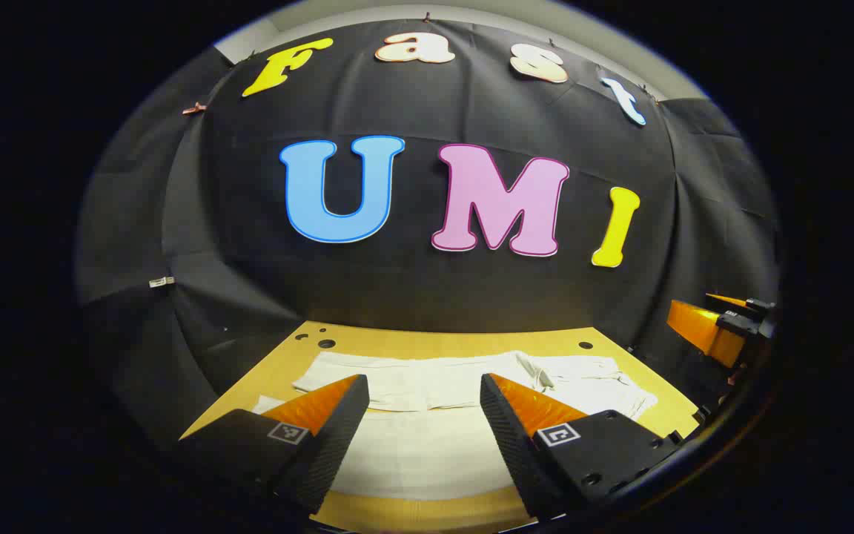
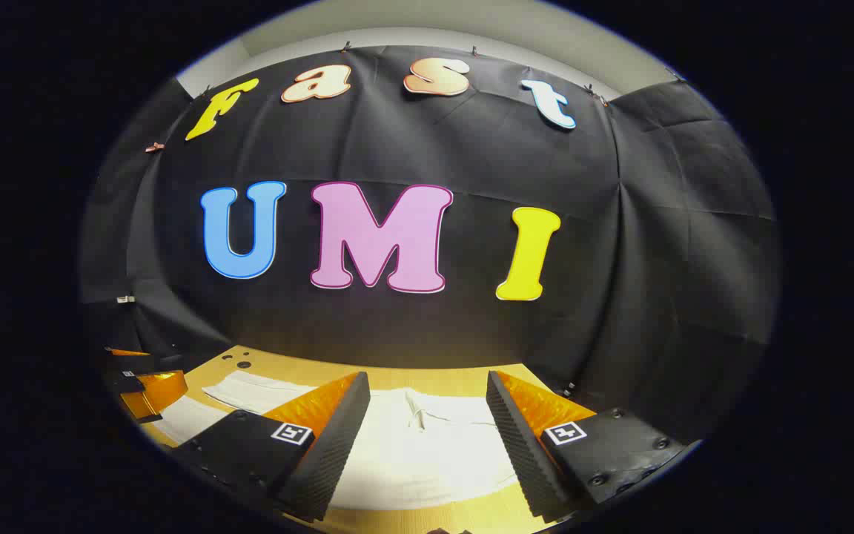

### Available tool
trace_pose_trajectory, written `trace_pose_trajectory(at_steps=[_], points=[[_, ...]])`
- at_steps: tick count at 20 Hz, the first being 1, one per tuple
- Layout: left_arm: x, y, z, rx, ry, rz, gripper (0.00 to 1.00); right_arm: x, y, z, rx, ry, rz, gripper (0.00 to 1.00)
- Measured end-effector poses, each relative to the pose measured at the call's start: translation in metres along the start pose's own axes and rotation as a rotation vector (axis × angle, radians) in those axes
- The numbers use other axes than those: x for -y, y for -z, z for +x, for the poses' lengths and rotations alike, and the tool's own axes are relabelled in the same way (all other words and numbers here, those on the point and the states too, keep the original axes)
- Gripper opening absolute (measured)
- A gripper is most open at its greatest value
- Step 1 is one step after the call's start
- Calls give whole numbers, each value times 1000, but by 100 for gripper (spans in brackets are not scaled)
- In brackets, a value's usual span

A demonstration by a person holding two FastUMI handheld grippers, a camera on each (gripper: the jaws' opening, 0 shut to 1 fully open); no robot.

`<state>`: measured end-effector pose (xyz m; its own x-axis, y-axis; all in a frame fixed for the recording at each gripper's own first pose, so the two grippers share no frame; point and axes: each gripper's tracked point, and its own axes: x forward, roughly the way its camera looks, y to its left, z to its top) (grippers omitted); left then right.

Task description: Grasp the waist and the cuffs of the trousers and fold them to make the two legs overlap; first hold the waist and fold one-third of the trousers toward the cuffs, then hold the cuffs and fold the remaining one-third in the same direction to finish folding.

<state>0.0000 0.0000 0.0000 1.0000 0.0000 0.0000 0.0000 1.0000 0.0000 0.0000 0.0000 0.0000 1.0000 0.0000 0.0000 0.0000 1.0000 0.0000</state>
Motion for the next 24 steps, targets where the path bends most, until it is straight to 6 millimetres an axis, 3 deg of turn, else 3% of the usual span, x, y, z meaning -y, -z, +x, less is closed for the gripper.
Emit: trace_pose_trajectory(at_steps=[1, 2, 8, 19, 24], points=[[2, -1, 4, 3, -2, 6, 92, 3, 0, 4, -2, 5, 0, 98], [2, -2, 9, 10, -14, 21, 96, 4, 1, 7, -6, 8, 2, 98], [6, 2, 23, -7, -29, 28, 96, 13, 9, 20, -28, 17, 17, 97], [-15, 21, 27, -60, -106, -39, 96, 16, 25, 29, -74, -13, 33, 98], [-31, 18, 29, -58, -150, -16, 96, 16, 32, 35, -88, -46, 26, 98]])
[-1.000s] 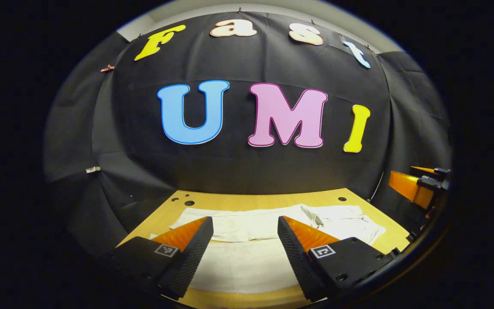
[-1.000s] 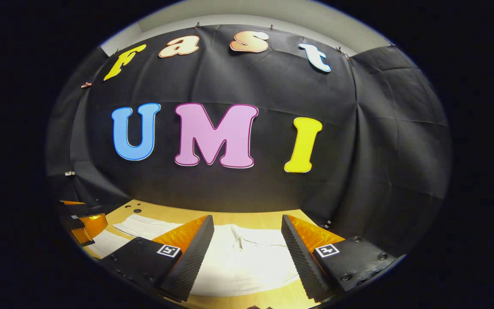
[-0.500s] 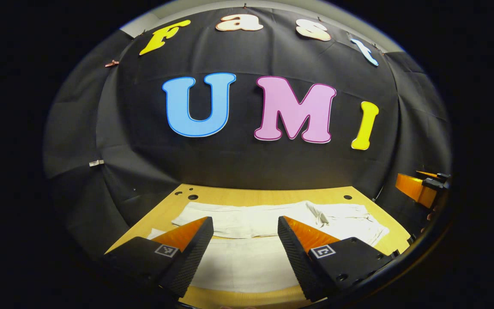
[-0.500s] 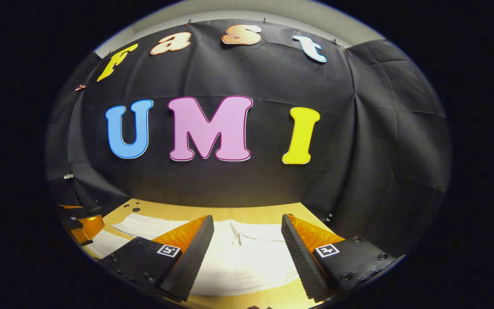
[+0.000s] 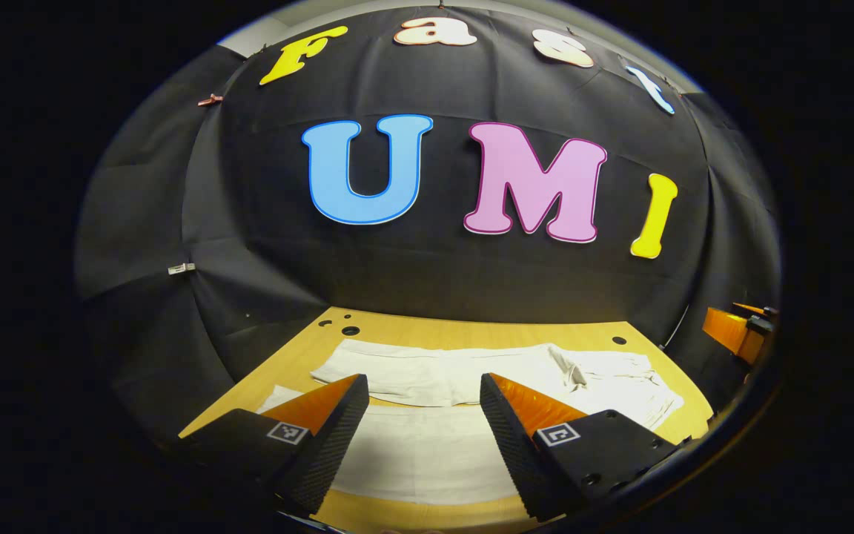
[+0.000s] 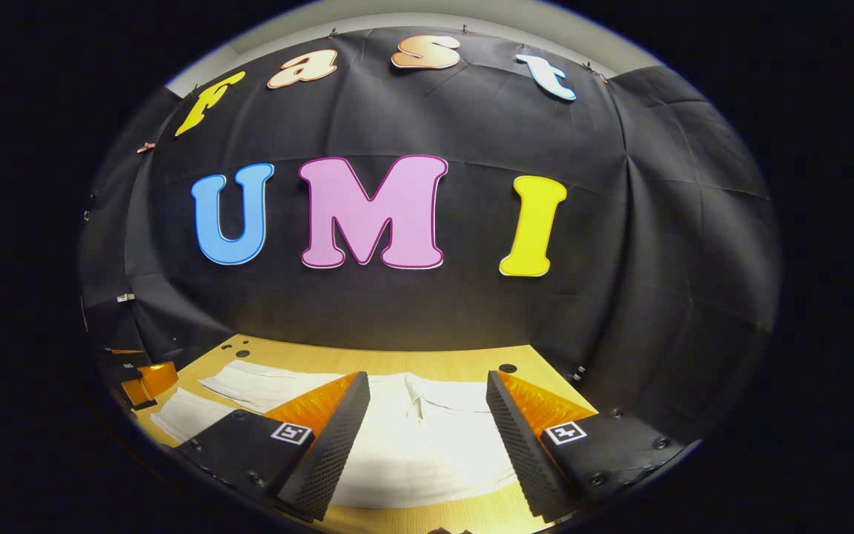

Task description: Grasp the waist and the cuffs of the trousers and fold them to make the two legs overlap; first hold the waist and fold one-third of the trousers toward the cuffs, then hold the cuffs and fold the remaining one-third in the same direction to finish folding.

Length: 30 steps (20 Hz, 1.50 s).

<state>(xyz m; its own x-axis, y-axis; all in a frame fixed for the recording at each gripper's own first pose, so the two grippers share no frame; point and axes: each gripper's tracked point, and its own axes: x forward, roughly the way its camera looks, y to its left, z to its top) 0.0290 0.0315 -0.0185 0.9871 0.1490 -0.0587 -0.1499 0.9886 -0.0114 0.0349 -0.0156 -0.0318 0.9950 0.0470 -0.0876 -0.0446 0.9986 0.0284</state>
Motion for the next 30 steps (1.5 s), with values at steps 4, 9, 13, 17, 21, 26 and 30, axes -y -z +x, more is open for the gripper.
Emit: trace_pose_trajectory(at_steps=[4, 9, 13, 17, 21, 26, 30], points=[[-4, -6, -1, 10, -13, 5, 96, -1, 5, 6, -10, -71, -1, 98], [4, -3, -3, -9, 2, -11, 96, 31, 12, 29, -25, -83, -85, 98], [9, 1, -3, -31, -22, -27, 96, 65, 28, 46, -55, -98, -224, 97], [11, 16, 3, -58, -78, -52, 96, 99, 52, 66, -76, -122, -421, 98], [1, 55, 6, -147, -192, -152, 96, 127, 89, 78, -138, -206, -590, 98], [-13, 76, 4, -181, -219, -198, 96, 160, 139, 83, -277, -284, -741, 98], [-35, 90, 0, -216, -275, -199, 96, 175, 176, 86, -341, -357, -896, 98]])
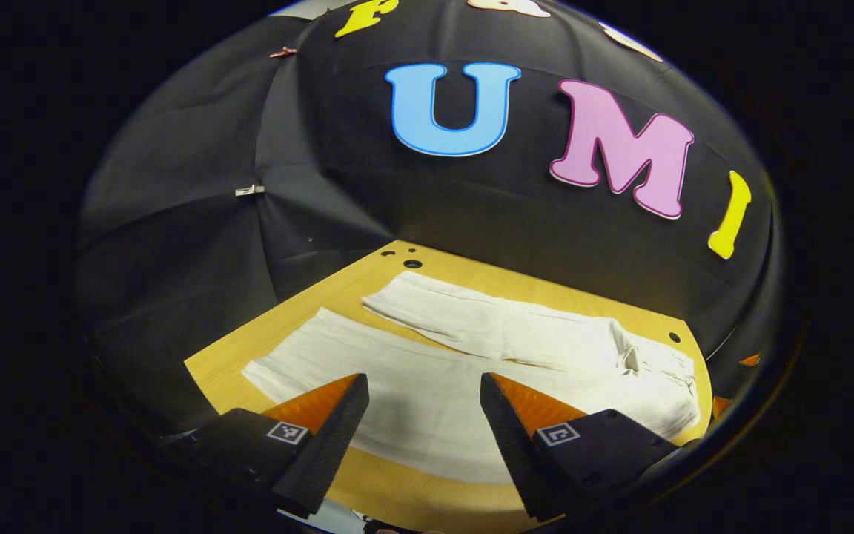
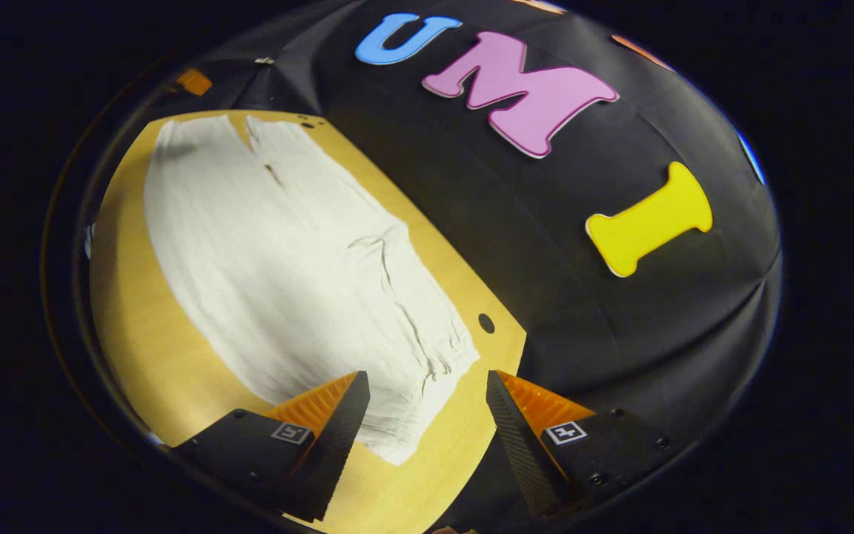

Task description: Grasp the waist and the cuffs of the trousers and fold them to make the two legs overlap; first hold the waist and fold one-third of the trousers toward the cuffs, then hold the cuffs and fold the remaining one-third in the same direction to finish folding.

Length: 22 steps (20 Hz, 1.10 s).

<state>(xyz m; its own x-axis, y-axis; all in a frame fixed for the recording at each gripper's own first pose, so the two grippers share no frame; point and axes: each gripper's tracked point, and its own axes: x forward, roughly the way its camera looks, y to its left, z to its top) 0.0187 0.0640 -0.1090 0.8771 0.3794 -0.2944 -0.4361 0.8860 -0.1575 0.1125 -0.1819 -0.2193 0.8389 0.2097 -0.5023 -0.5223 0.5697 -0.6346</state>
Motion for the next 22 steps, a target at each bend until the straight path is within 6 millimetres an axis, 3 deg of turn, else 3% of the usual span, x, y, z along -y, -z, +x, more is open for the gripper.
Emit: trace_pose_trajectory(at_steps=[6, 12, 16, 17, 21, 22], points=[[-22, 9, -5, -18, -63, 7, 96, -32, 65, 17, -99, -136, -260, 98], [-38, 17, -8, -42, -112, 17, 96, -39, 112, 33, -147, -185, -417, 98], [-43, 18, -7, -54, -134, 40, 100, -34, 112, 43, -129, -149, -475, 96], [-45, 20, -6, -58, -138, 43, 96, -35, 112, 46, -128, -147, -484, 96], [-58, 36, -1, -96, -149, 61, 96, -34, 112, 60, -131, -125, -535, 87], [-65, 41, -1, -109, -160, 70, 100, -33, 110, 63, -133, -118, -545, 84]])
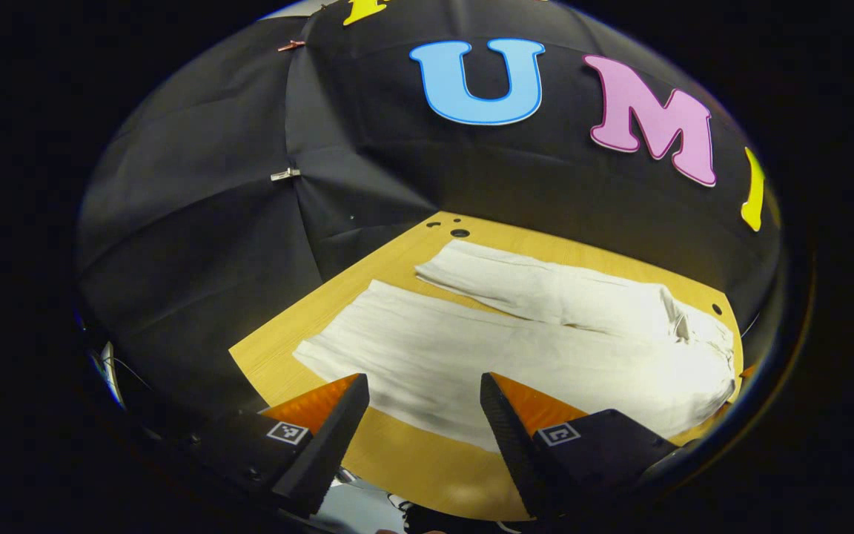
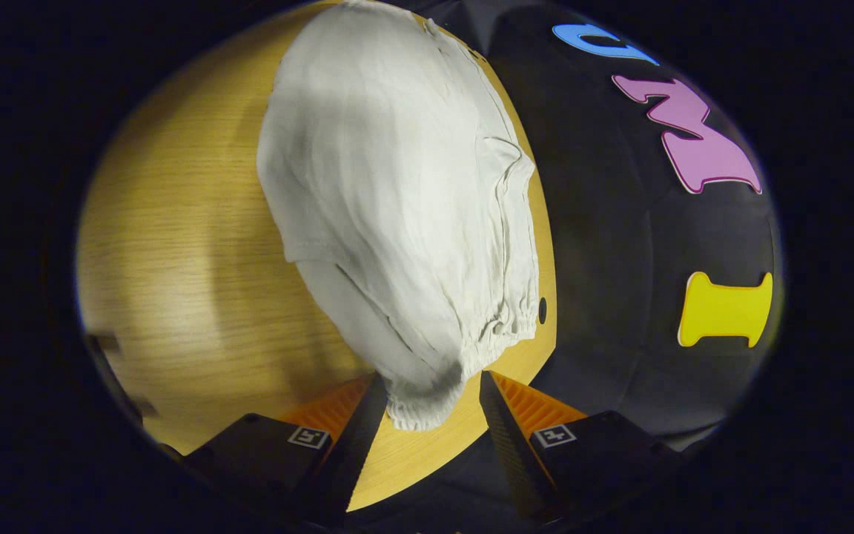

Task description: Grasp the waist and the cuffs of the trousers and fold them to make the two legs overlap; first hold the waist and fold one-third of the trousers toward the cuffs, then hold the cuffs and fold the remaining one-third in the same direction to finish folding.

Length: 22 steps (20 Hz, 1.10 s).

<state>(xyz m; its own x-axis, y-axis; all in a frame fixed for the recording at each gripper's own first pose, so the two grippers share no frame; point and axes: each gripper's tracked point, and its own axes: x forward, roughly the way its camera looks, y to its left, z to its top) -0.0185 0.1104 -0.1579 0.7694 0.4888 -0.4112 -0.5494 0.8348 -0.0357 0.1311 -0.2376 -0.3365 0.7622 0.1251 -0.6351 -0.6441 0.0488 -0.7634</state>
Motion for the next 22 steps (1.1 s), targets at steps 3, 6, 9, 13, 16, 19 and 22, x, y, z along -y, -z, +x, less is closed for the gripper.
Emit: trace_pose_trajectory(at_steps=[3, 6, 9, 13, 16, 19, 22], points=[[-23, 17, 6, -28, -38, 34, 98, -4, 1, 7, -15, -22, 5, 81], [-44, 31, 6, -47, -73, 58, 98, -12, 3, 10, -30, -58, -10, 43], [-63, 50, 6, -77, -99, 61, 97, -13, 0, 8, -43, -58, -28, 26], [-89, 71, 19, -110, -111, 175, 98, -15, -1, 14, -80, -144, -11, 21], [-116, 71, 38, -94, -100, 446, 98, -17, -4, 15, -74, -238, -14, 11], [-135, 69, 54, -100, -70, 721, 97, -17, -4, 12, -56, -268, -13, 6], [-144, 68, 67, -89, -25, 956, 97, -17, -4, 12, -49, -270, -11, 6]])
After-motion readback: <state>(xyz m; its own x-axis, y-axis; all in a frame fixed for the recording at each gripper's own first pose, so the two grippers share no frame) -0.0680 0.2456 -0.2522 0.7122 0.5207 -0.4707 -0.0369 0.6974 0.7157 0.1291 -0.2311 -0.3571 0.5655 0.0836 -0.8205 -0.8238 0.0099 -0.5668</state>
